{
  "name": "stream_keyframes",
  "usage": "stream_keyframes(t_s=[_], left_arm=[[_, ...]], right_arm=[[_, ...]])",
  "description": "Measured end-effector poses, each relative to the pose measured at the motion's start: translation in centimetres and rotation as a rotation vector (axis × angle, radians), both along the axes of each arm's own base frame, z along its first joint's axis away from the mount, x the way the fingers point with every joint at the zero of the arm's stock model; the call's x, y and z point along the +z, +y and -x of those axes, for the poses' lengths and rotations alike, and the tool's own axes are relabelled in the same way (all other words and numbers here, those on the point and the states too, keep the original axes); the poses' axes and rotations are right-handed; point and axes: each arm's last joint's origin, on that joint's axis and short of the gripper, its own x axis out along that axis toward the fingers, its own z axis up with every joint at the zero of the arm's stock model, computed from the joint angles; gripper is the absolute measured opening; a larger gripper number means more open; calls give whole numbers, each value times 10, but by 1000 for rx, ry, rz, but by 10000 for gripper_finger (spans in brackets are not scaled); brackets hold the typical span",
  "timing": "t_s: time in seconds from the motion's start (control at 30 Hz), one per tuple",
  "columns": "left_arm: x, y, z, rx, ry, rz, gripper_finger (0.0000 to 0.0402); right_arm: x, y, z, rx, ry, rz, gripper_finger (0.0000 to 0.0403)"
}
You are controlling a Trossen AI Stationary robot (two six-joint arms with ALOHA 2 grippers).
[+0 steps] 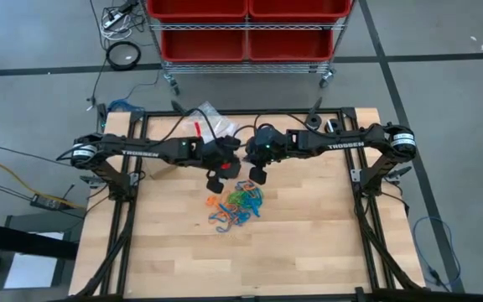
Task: Sort rubber bands
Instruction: Open the right transparent zip bag
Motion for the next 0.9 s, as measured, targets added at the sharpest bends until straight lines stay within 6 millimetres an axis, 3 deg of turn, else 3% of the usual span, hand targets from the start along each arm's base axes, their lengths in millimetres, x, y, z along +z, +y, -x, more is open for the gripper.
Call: stream_keyframes(t_s=[0.1,0.23,0.4,0.67,0.9], left_arm=[[4,-3,2,-10,-12,0,53],[16,-8,1,-29,-101,-28,53],[26,-9,-1,-28,-176,-91,81],[22,1,0,-4,-144,-88,139],[19,10,3,15,-110,-71,153]], right_arm=[[0,0,0,0,3,-1,0],[-1,0,1,-5,20,-8,0],[-2,1,2,-2,28,-12,0],[-2,2,1,0,24,-12,0],[0,3,0,10,-2,-14,0]])
